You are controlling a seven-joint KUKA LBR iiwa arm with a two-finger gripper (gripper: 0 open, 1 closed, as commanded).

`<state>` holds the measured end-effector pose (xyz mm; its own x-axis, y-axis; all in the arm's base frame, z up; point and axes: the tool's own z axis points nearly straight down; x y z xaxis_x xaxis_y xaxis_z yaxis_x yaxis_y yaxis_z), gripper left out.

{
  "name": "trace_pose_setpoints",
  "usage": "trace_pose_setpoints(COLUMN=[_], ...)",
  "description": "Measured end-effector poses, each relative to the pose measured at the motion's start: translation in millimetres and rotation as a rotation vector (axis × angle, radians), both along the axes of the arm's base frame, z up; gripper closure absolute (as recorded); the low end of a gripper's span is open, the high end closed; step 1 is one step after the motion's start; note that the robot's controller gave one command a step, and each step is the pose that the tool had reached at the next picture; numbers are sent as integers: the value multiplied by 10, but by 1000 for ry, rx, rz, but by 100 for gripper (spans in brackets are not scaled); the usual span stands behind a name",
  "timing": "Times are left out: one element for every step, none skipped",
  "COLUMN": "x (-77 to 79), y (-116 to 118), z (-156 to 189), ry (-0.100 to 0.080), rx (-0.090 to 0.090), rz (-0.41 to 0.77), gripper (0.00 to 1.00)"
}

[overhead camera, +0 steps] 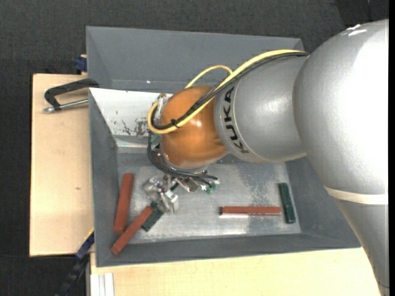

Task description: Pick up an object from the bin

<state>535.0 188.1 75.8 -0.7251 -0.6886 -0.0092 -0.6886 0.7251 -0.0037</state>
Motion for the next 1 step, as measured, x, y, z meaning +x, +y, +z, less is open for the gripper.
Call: trace_pose_setpoints(x=[0], y=[-3], z=[0], ry=[0], rx=[0], rz=[-1], gripper=[100])
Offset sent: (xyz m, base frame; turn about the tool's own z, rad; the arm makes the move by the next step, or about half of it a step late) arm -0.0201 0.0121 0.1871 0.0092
